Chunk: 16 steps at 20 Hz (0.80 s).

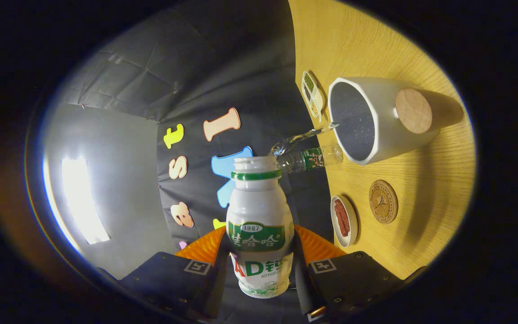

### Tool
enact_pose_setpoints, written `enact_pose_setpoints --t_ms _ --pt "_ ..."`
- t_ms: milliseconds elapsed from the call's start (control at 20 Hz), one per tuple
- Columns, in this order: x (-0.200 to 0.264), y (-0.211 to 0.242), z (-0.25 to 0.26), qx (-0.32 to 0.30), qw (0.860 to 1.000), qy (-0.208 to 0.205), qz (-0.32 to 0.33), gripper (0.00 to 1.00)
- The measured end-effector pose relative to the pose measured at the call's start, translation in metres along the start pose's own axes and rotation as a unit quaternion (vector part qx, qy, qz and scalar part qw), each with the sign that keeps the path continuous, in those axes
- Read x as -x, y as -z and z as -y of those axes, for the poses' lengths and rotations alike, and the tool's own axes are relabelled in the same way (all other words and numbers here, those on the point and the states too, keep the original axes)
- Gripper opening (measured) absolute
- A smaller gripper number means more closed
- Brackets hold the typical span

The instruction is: Take the bottle from table, then pour the juice into the cup, finally place the bottle on the coaster

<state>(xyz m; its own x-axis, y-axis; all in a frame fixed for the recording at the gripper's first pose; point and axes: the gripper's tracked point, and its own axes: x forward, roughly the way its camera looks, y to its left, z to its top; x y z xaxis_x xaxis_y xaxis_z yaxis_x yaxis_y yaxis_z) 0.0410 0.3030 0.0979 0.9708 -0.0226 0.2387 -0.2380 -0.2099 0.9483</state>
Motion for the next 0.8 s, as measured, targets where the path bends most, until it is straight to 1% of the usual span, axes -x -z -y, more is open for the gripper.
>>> enact_pose_setpoints --t_ms 800 --pt "-0.0013 0.0032 -0.0032 -0.022 1.0 -0.008 0.003 0.65"
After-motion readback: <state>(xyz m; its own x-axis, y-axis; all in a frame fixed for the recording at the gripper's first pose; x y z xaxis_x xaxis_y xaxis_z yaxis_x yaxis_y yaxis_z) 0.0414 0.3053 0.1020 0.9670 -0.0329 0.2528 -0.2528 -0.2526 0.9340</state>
